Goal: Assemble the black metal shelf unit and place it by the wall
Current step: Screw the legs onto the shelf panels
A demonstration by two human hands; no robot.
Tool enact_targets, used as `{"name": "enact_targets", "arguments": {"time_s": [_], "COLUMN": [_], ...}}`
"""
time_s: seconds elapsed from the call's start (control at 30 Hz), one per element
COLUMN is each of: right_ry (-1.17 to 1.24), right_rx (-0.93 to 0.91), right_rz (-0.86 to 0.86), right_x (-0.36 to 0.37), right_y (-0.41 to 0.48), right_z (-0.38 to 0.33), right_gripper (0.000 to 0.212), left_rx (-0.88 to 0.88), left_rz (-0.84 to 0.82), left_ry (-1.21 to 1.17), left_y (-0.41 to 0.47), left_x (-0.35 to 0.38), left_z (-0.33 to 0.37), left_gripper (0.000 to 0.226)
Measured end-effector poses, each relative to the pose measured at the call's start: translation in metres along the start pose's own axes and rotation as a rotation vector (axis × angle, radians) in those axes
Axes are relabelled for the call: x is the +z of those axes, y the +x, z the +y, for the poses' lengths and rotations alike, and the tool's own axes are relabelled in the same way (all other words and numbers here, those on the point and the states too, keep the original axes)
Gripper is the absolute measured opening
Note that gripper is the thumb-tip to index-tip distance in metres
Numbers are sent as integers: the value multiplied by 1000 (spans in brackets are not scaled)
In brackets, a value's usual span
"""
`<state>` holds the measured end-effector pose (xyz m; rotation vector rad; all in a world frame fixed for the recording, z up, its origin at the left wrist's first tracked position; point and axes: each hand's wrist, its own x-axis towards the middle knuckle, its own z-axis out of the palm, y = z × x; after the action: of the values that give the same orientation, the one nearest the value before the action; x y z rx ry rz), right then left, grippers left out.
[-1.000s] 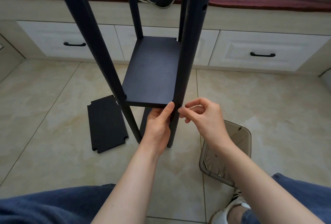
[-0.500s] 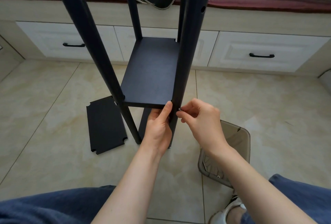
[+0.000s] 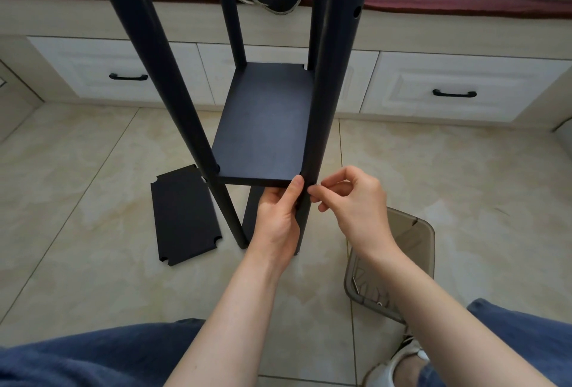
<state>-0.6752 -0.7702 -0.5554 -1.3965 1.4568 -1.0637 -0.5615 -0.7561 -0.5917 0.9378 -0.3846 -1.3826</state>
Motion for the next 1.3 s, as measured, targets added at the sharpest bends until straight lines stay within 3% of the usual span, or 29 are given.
{"name": "enact_targets", "arguments": {"time_s": [0.13, 0.53, 0.67, 0.77, 0.9, 1.3], "right_ry": [-135, -116, -207, -220, -212, -334], "right_rx": [-118, -90, -157, -195, -238, -316], "right_rz": [17, -133, -245, -460, -597, -612], "right_x": [4, -12, -18, -22, -24, -29], "right_y": [-3, 9, 22, 33, 41, 44], "right_z": [3, 2, -4, -14, -18, -13], "right_gripper": [18, 17, 43, 59, 54, 45], "left_rx": [15, -23, -28, -33, -33, -18], "left_rz": [33, 65, 39, 13, -13, -3], "left_ry": [-21, 5, 32, 65, 117, 134], "left_y": [-3, -2, -2, -2, -1, 0], "left_x": [3, 2, 0, -2, -3, -5], "left_z": [0, 3, 7, 8, 11, 10], "left_gripper": [56, 60, 55, 29, 20, 34]}}
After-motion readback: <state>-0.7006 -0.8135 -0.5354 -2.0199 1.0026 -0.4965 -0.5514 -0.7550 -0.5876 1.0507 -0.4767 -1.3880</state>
